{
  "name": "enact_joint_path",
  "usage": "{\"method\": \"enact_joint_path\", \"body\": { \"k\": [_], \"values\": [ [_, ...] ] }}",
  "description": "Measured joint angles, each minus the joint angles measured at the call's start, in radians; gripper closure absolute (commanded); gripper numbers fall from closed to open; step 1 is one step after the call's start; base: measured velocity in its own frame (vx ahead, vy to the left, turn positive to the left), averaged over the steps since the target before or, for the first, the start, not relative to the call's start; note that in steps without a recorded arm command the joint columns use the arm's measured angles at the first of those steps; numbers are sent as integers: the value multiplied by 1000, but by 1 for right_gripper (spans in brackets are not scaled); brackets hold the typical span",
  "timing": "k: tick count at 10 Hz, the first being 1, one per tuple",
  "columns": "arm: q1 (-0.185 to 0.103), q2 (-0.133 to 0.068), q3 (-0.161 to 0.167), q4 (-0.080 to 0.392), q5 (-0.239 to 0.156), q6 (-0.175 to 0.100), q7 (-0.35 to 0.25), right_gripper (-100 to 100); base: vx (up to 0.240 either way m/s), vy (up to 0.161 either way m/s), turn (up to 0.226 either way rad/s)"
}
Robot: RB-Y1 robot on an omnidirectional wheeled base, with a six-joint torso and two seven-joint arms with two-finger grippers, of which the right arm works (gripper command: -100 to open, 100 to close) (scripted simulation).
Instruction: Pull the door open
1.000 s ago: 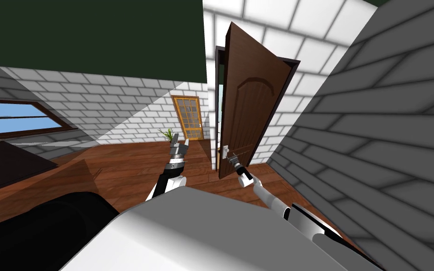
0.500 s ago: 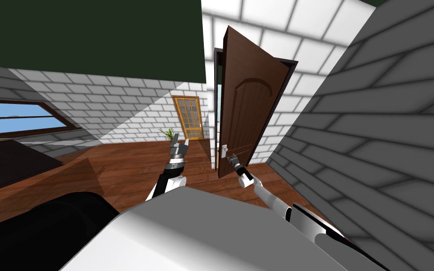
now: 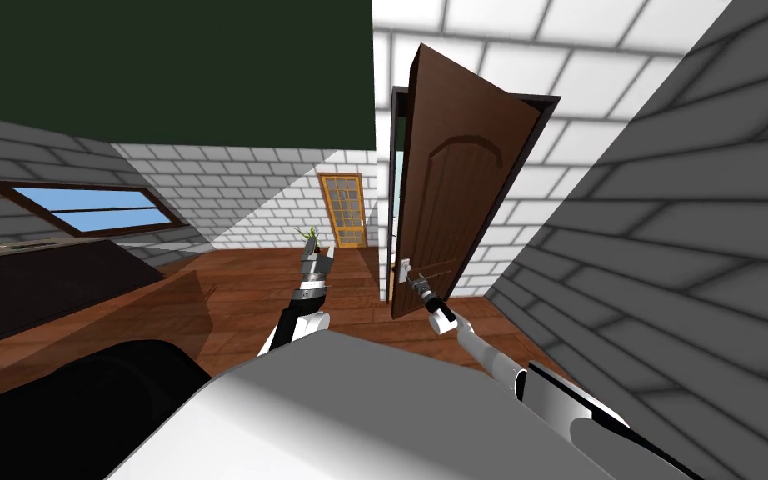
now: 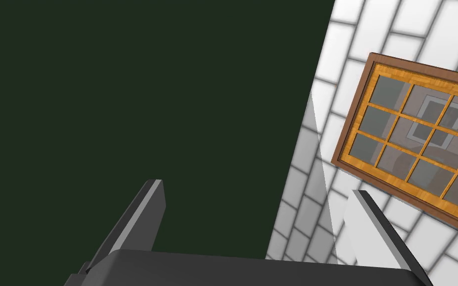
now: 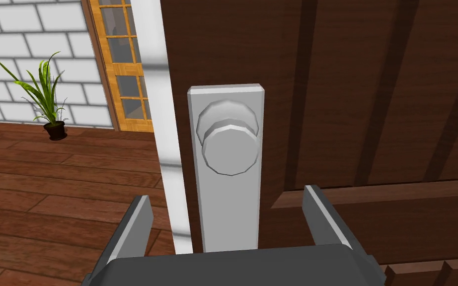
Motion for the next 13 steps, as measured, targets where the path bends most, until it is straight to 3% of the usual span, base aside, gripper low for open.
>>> {"method": "enact_joint_path", "body": {
  "k": [2,3,5,6,12,13],
  "values": [
    [-2,-41,-7,40,-15,-33,-41,-100,129,139,367],
    [-3,-70,-19,47,-28,-40,-60,-100,126,115,144],
    [1,-101,-28,70,-41,-63,-86,-100,70,61,74],
    [2,-103,-29,70,-42,-64,-86,100,0,-9,-46],
    [1,-103,-28,71,-41,-62,-86,100,-17,-19,-4],
    [-5,-110,-12,64,-36,-69,-95,100,-149,-109,-32]
  ]
}}
